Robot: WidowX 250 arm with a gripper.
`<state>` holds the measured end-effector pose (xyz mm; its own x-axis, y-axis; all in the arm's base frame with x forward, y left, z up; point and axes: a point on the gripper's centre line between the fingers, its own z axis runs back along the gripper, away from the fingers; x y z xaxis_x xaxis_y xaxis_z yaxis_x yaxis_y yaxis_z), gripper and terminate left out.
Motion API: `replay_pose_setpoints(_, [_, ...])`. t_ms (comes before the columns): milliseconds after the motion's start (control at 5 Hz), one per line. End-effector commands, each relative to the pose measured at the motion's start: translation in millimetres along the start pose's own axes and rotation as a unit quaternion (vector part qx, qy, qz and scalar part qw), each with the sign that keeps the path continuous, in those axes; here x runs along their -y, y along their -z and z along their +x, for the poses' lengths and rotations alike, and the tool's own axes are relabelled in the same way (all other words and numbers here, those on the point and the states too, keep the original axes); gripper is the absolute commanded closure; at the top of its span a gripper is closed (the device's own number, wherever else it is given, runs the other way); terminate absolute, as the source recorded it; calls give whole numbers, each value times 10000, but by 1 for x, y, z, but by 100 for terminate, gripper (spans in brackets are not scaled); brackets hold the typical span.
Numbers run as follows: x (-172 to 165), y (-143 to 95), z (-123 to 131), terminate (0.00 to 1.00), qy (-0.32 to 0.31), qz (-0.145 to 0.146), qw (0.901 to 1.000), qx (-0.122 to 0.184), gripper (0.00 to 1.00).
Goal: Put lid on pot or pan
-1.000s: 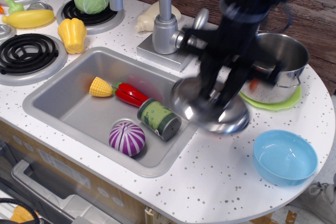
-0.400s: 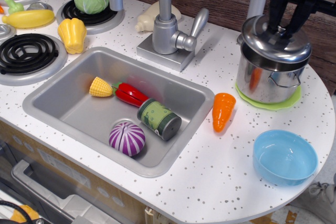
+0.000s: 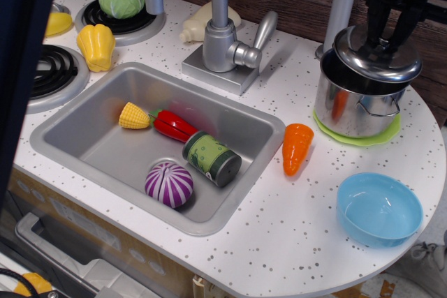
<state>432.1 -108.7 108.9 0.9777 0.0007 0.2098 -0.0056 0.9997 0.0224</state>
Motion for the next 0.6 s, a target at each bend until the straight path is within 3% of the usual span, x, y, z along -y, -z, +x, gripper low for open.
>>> replay_pose_setpoints(0, [-9, -16, 4, 0, 137, -25, 9995, 285, 100])
replay_pose_setpoints(200, [-12, -14, 1, 0, 174, -82, 9994, 284, 100])
replay_pose_setpoints(400, [-13, -13, -1, 100, 265, -131, 9989, 364, 0])
